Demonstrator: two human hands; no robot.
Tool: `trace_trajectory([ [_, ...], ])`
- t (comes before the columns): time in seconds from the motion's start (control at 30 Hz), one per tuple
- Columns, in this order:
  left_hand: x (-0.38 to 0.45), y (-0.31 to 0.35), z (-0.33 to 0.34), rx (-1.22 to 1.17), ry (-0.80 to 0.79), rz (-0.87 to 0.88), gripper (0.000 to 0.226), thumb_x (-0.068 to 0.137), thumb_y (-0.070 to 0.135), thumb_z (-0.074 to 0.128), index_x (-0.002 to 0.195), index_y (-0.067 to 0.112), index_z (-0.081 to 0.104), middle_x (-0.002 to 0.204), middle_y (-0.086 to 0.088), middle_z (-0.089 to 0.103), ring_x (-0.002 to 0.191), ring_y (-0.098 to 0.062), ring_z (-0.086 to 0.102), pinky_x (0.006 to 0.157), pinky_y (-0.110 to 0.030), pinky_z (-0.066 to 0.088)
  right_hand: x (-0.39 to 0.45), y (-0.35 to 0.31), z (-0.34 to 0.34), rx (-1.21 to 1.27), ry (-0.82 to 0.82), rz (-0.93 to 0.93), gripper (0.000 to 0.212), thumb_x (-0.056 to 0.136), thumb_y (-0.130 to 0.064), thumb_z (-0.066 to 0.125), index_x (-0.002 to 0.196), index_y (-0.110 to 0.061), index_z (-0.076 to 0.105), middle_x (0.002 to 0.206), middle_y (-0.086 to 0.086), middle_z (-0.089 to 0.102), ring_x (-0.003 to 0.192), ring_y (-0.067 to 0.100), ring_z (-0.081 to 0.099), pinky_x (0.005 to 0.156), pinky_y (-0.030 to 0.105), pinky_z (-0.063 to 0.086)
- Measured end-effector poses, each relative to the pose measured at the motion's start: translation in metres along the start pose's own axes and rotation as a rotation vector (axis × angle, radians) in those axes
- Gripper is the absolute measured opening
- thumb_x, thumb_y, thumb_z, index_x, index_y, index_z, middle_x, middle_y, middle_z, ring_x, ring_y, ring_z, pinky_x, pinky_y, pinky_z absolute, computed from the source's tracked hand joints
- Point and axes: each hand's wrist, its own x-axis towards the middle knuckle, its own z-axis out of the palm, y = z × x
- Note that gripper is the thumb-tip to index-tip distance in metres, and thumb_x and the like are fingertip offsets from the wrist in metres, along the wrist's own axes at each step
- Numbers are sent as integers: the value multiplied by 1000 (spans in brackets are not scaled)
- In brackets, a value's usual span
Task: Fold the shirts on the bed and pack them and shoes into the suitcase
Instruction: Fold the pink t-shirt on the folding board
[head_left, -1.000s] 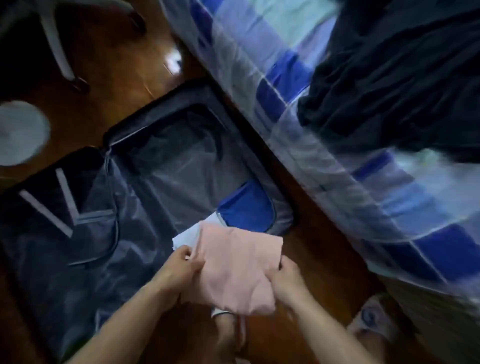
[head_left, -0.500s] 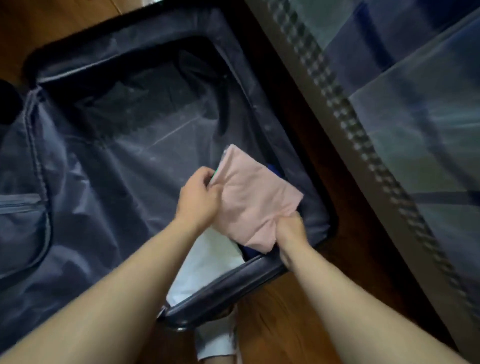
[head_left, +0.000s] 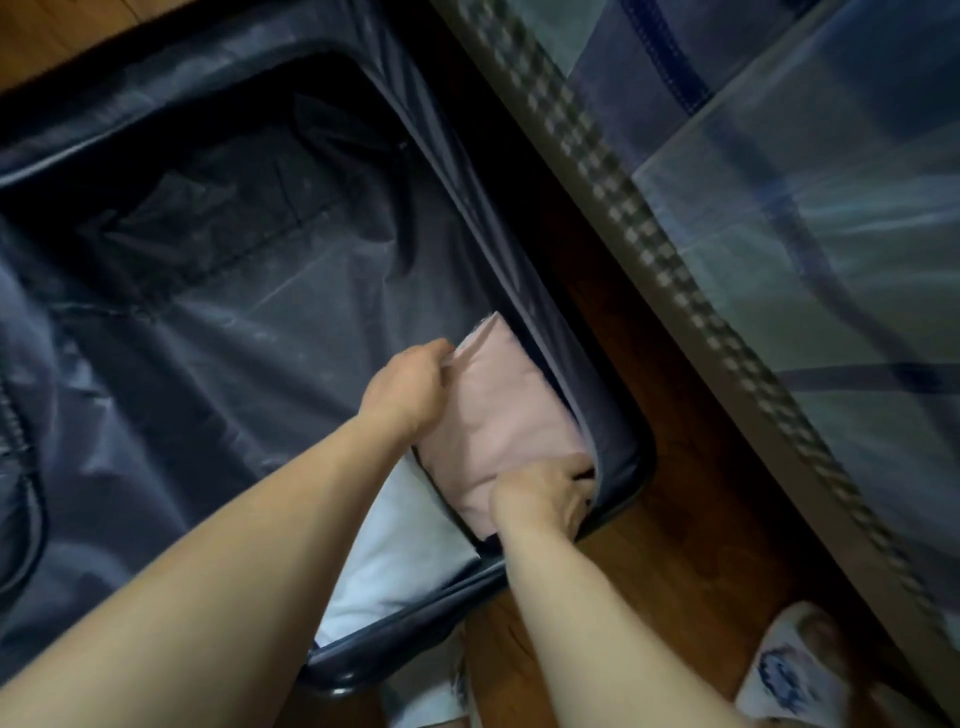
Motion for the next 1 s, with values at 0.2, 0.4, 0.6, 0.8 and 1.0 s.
trace_trajectory([
  [0.2,-19,-4,12,134,154,-131,28,103,25,39,126,13,50,125,-14,54,116,-38,50,90,-49,41,-8,27,21,-631,152,-907,72,90,-15,60,154,-3,28,165,23,6,152,44,1,125,52,5],
  [0.4,-31,-24,15,-138,175,-331,40,99,38,46,128,13,59,127,-17,58,119,-40,52,100,-48,45,44,-25,-14,-701,228,-1132,56,92,-4,26,148,-1,35,146,23,42,130,42,45,101,48,45],
  [0.6,-50,-3,13,-1008,360,-481,33,93,21,69,120,14,53,99,2,57,76,0,58,62,-13,46,66,-58,-30,-708,-21,-894,36,100,-10,44,136,-6,43,134,19,53,118,38,56,90,39,46],
  [0.8,-78,23,55,-841,494,-741,31,88,14,58,117,13,45,116,-9,55,101,-28,55,93,-38,48,60,-56,-28,-841,49,-902,32,100,-5,44,132,-3,44,134,21,54,116,40,58,88,41,48],
  [1.0,-99,39,119,-698,-117,-898,44,86,37,51,118,6,54,116,-14,68,95,-39,70,84,-41,57,55,-59,-39,-1097,69,-814,33,98,-3,46,132,-2,50,133,18,57,121,36,57,90,41,50],
])
